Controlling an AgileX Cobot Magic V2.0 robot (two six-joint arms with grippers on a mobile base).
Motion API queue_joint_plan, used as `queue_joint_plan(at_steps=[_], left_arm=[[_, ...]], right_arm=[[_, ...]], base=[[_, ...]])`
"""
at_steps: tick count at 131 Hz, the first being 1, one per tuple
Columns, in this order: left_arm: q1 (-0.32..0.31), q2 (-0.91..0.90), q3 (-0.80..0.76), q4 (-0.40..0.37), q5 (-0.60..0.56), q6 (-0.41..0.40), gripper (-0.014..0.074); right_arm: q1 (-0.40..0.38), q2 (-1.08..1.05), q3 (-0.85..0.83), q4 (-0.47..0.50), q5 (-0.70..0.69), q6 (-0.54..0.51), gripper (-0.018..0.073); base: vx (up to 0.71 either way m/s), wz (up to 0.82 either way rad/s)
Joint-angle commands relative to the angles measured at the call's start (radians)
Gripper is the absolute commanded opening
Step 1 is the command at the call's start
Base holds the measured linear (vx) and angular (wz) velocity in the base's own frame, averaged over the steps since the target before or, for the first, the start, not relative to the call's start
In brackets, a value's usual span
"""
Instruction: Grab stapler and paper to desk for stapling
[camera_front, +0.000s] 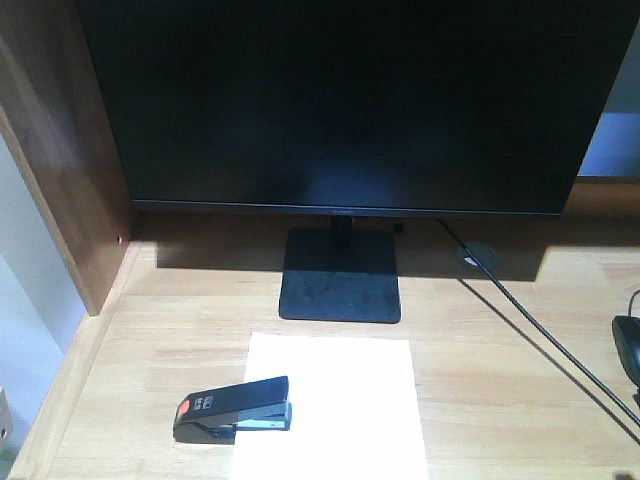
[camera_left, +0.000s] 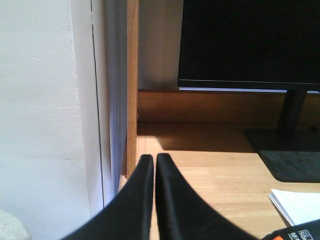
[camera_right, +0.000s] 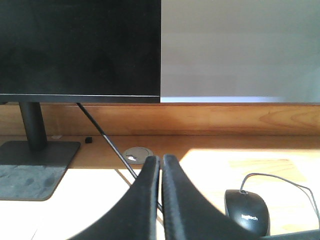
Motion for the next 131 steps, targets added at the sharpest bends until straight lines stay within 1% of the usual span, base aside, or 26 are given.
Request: queue_joint_plan(at_steps=[1,131], left_arm=[[0.001,-0.016,0.010,-0.009,-0.076,-0.007,-0.0006],[0.001,-0.016,0.010,-0.009,-0.076,-0.007,-0.0006]], right_arm=[[-0.004,-0.010,0.005,0.000,-0.070,-0.010,-0.0003],[-0.004,-0.010,0.005,0.000,-0.071,-0.010,-0.0003]], base=[[0.00,0.00],[0.00,0.00]])
